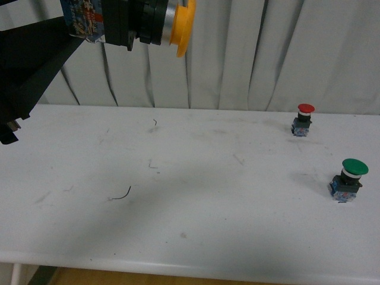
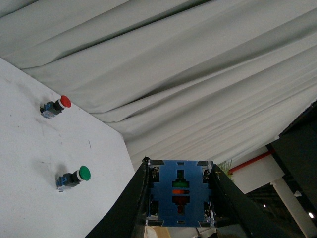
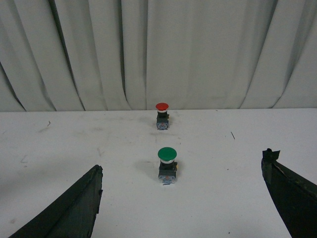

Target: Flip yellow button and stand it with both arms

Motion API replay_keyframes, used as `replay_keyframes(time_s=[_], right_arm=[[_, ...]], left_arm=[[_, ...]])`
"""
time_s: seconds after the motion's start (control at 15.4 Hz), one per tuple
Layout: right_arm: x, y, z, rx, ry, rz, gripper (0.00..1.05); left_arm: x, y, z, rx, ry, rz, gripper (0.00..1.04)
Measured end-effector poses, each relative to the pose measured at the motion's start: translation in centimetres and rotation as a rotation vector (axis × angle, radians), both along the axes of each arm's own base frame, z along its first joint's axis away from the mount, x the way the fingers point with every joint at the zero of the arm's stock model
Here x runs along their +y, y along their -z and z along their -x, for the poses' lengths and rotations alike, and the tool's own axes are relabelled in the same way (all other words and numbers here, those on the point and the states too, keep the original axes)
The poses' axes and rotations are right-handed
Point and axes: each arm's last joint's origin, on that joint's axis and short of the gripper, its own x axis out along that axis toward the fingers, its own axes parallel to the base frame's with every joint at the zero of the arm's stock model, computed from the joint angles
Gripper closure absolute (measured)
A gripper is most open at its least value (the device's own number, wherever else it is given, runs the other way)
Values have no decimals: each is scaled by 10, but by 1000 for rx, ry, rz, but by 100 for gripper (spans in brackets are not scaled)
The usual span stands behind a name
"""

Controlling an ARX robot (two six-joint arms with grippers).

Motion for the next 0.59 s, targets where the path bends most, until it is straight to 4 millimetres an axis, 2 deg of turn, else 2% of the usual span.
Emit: replay_keyframes(time_s=[0.52,0.59], right_arm=[[-1,-1,-1,-5,-31,-9,6],[-8,-8,-15,-23,-79,-22,6]], left_arm=[[-4,-1,-3,-8,2,-2,74],[-7,-1,-5,-7,7,-5,74]])
